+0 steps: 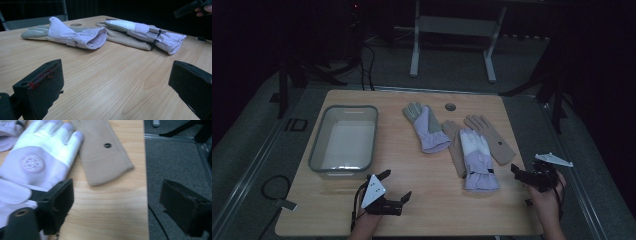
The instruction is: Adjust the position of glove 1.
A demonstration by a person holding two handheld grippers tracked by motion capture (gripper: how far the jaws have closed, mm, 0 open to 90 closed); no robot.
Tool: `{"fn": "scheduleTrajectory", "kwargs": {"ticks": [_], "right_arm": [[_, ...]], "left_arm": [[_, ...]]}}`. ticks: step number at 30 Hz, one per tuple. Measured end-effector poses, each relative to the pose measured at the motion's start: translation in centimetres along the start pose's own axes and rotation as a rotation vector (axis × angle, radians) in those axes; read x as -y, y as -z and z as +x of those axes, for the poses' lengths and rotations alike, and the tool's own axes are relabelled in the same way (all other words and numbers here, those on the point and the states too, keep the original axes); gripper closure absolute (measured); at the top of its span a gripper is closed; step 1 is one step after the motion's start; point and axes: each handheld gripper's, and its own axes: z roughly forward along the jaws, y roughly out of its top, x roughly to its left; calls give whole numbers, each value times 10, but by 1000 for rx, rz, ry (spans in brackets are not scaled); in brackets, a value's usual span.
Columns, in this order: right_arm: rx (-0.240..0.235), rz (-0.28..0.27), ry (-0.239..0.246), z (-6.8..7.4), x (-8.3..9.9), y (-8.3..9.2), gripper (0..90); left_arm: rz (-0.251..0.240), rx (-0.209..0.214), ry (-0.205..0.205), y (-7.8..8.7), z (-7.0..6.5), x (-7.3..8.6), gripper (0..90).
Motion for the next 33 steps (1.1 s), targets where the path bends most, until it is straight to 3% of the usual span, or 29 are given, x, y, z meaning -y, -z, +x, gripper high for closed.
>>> {"fn": "scheduleTrajectory", "kwargs": {"ticks": [12,16,27,33], "right_arm": [[-45,-18,27,21,-35,-2,136],[-48,16,78,33,-46,-5,206],[-115,-10,156,68,-74,-13,228],[-160,0,199,86,-89,-22,257]], "left_arm": [[-1,2,2,0,0,0,1],[-1,4,3,0,0,0,1],[0,7,9,0,1,0,1],[0,9,9,0,1,0,1]]}}
